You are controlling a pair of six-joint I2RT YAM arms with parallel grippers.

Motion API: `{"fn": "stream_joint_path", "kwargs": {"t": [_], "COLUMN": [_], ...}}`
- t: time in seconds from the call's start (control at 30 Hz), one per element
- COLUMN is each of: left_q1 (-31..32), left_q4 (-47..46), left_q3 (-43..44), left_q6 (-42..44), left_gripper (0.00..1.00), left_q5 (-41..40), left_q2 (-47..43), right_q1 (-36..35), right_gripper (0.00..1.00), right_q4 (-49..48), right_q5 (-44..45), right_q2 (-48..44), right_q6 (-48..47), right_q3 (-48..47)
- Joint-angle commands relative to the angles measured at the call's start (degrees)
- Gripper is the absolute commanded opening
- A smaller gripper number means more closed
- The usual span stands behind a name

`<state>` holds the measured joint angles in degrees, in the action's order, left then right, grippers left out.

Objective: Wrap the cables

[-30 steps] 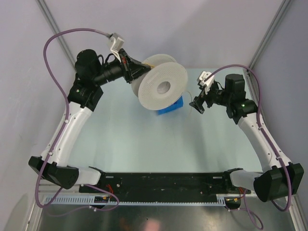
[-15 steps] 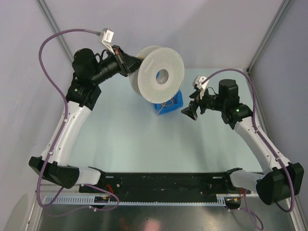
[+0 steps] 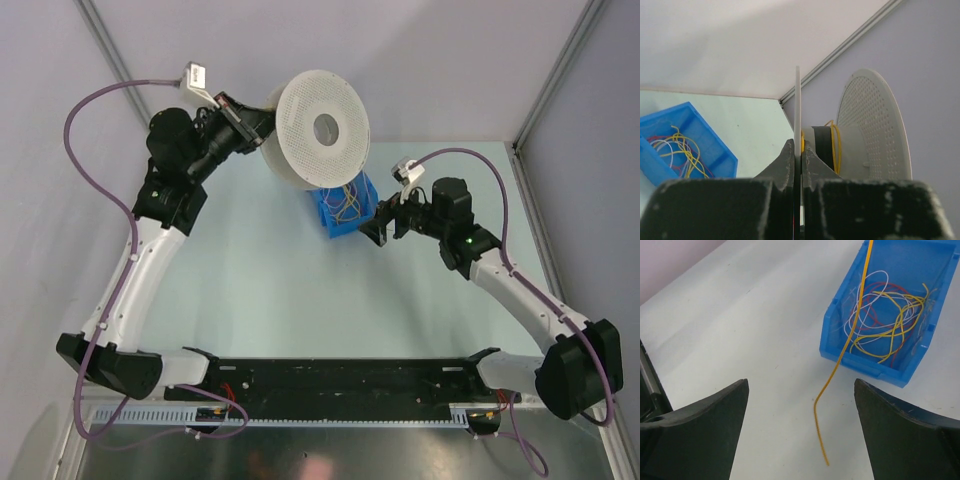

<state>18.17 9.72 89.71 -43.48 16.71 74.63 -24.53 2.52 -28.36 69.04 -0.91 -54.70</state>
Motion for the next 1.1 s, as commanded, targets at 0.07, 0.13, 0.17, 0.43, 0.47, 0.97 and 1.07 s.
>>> {"fn": "stream_joint_path", "kwargs": {"t": [0.07, 0.13, 0.17, 0.43, 0.47, 0.97, 1.07], "left_q1": [-0.33, -0.26, -0.3, -0.35, -0.39, -0.52, -1.05], "left_q4": [-4.81, -4.75, -4.73, -4.75, -4.73, -5.03, -4.99], "left_q3": [-2.57, -2.84, -2.9, -3.97, -4.22, -6.7, -7.86], "left_q6": [-9.47, -9.63, -9.62, -8.26, -8.14, -8.44, -9.65], "left_gripper": [0.0, 0.0, 0.0, 0.0, 0.0, 0.0, 0.0], "left_q5": [-3.59, -3.89, -4.02, -5.01, -5.11, -6.47, -7.34], "left_q2": [-2.77, -3.16, -3.3, -4.24, -4.46, -5.59, -5.49], "right_q1": [-2.22, -2.92, -3.3, -5.3, -5.37, -5.53, -6.17], "right_gripper": [0.83, 0.78, 0.74, 0.65, 0.67, 0.11, 0.01], "right_q4": [-9.34, -10.71, -11.32, -13.04, -13.45, -9.69, -7.31], "right_q5": [5.25, 6.1, 6.46, 3.93, 3.84, 1.74, 0.46], "right_q2": [2.96, 4.18, 4.88, 9.52, 9.93, 12.65, 12.24], "right_q6": [2.08, 0.23, -0.88, -4.12, -3.67, -5.18, -6.42], "right_q3": [0.85, 1.02, 1.05, 1.3, 1.37, 1.92, 2.14]}}
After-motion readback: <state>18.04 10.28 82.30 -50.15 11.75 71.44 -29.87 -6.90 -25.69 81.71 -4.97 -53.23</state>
